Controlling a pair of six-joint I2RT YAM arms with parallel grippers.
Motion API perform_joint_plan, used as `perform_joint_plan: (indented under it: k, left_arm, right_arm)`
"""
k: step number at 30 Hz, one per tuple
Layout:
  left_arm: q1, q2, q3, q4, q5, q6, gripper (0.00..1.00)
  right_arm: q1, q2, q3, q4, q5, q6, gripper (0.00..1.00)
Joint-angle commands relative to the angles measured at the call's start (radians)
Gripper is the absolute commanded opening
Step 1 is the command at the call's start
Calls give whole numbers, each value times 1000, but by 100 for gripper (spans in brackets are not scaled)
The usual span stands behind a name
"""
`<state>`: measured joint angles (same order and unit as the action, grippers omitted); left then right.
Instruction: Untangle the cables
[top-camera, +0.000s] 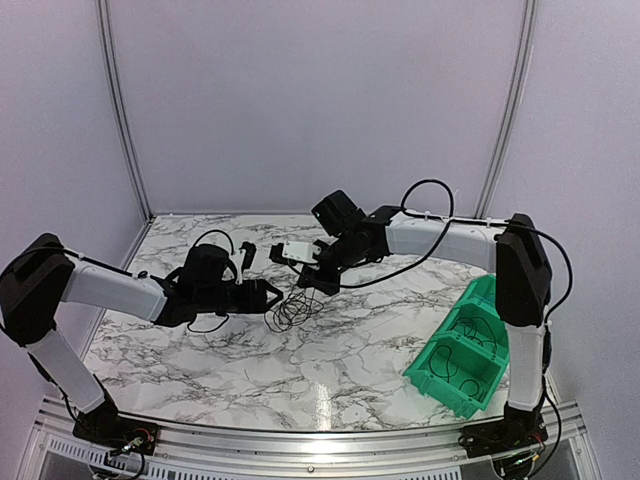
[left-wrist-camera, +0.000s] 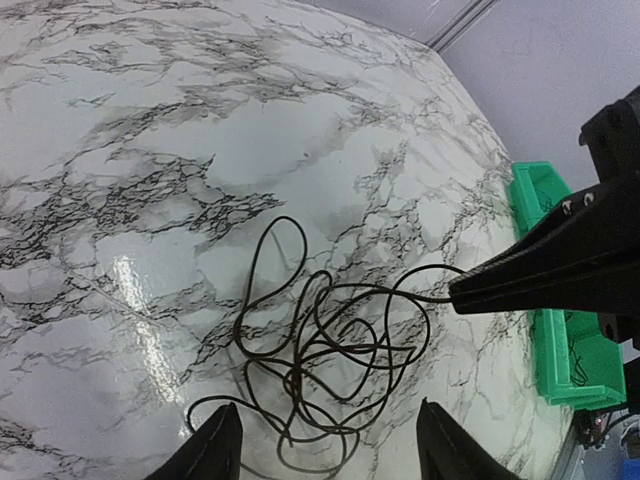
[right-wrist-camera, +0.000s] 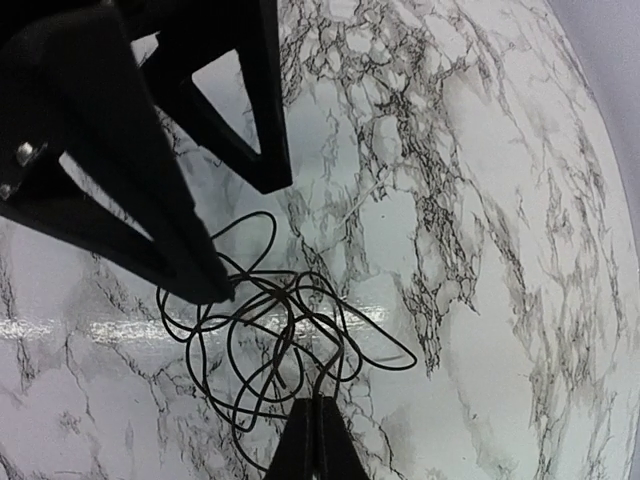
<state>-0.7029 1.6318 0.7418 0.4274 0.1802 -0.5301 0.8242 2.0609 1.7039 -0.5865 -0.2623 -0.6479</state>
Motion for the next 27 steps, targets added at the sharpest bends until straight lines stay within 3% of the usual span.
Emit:
perform_joint_plan:
  k: [1, 9, 15, 21, 27]
  left_arm:
    - [-15, -32, -34, 182, 30, -49, 63]
    - [-13, 112, 68, 258, -68, -142, 56]
    - [-8, 274, 168, 264, -195, -218, 46]
    - [17, 328, 163, 264, -259, -265, 40]
    - [43, 327, 128, 263, -279, -273, 36]
  right_arm:
    - [-11, -17, 89, -11, -36, 110, 0]
    - [-18, -57, 140, -48, -169, 168, 0]
    - [-55, -155, 181, -62, -426, 197, 0]
    - [-157, -258, 277, -50, -662, 240, 0]
    - [-209, -283, 425, -98, -761, 246, 0]
